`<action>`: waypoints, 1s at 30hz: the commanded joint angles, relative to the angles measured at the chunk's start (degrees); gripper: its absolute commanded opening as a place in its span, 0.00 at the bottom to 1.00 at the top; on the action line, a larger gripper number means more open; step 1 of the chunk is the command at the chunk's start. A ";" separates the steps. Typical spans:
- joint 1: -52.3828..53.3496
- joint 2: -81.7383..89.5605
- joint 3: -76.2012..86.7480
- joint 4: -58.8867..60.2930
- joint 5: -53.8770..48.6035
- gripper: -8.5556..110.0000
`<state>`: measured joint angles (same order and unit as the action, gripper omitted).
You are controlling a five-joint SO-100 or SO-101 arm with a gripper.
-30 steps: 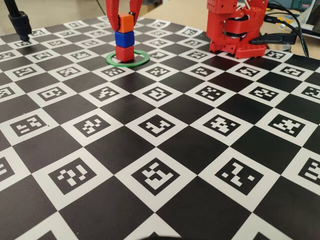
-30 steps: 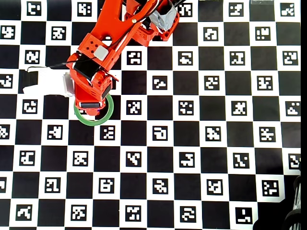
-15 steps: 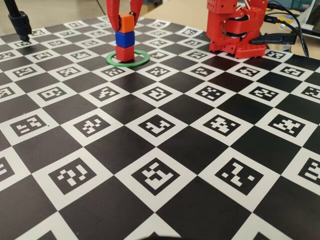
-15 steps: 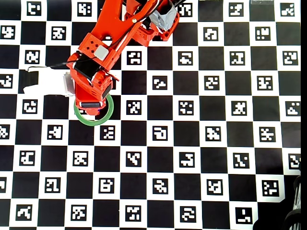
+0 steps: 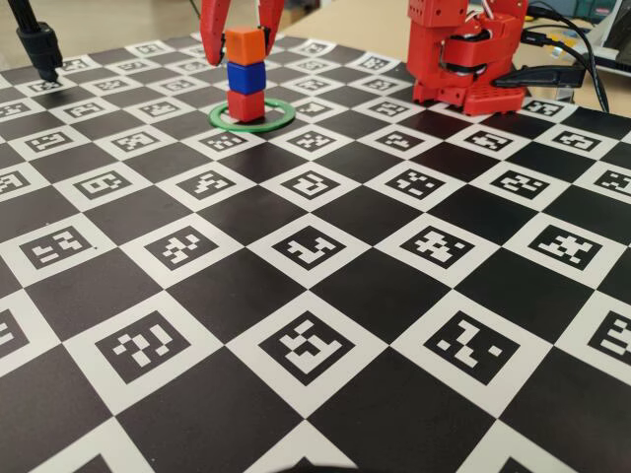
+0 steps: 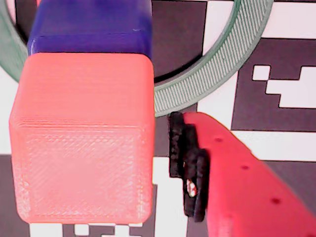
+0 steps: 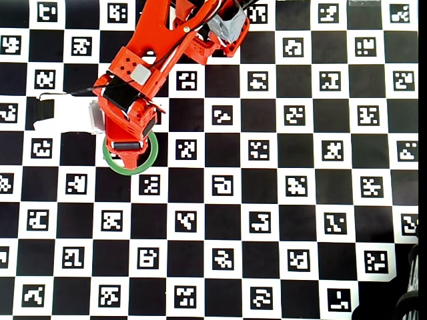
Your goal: Grab the red cube then put it in the green circle then put the blue cube on top and finally the orange cube on top
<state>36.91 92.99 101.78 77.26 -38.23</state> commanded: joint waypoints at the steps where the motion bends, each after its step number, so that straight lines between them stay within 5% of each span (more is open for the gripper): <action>1: 1.05 2.46 -0.88 1.23 0.35 0.47; 18: -3.34 25.40 -2.72 14.50 6.77 0.42; 30: -17.40 37.27 10.11 10.11 16.08 0.14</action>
<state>23.03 125.86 110.92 89.21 -23.03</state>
